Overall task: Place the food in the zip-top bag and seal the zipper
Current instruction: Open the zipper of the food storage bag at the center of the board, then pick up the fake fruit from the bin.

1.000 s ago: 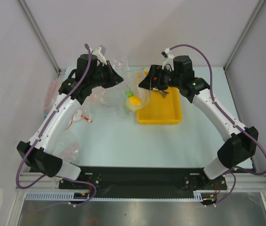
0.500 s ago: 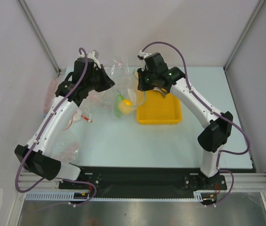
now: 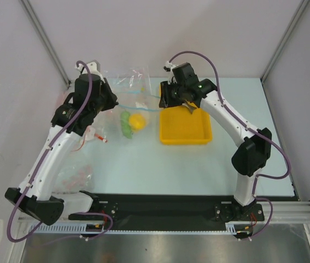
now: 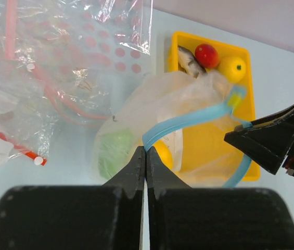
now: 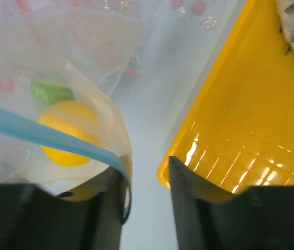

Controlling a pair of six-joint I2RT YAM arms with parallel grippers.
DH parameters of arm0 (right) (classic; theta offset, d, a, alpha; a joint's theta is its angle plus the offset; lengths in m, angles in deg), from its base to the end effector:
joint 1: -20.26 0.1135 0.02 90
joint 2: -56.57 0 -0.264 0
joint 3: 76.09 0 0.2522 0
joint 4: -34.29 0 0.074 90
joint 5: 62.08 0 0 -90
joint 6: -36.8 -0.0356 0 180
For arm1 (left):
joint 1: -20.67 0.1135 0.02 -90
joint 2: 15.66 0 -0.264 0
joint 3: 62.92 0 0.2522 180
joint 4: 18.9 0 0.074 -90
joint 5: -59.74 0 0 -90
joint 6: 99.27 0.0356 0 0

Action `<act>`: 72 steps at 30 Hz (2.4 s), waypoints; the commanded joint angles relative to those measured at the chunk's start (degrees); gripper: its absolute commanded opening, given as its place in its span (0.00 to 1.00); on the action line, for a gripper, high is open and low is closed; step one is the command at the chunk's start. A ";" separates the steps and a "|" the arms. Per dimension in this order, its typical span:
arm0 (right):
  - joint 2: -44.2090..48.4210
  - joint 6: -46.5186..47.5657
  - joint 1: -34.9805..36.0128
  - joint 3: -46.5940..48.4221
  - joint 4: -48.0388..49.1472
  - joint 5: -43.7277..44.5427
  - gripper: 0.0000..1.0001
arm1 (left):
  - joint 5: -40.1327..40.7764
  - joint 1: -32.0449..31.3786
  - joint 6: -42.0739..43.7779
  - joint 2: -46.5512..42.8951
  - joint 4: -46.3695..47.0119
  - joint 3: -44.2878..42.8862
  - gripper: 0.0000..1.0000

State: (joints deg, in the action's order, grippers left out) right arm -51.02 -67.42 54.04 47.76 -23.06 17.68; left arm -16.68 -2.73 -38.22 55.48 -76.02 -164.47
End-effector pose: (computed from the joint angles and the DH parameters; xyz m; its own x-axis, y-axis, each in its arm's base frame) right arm 0.3490 0.2410 0.3641 -0.6913 -0.1716 -0.7019 -0.5041 0.8104 0.2984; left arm 0.2320 -0.0913 0.4422 -0.4546 -0.3159 -0.8328 -0.0303 0.9399 -0.3400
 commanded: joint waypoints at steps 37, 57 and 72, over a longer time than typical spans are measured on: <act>-10.18 -7.50 -20.60 3.55 10.72 6.62 0.90 | -13.14 -3.06 4.16 10.96 3.45 -0.55 0.00; -26.24 5.52 -20.42 9.00 20.23 15.86 0.93 | -16.84 -3.06 4.60 10.17 3.27 -1.42 0.00; -35.58 1.74 -20.16 24.03 8.53 14.98 0.84 | -15.87 -2.97 5.39 11.22 3.36 -3.18 0.00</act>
State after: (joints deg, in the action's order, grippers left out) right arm -85.53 -64.75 33.58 68.00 -10.98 32.63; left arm -32.20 -5.95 -34.13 67.37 -73.92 -164.34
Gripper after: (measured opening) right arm 0.849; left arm 0.008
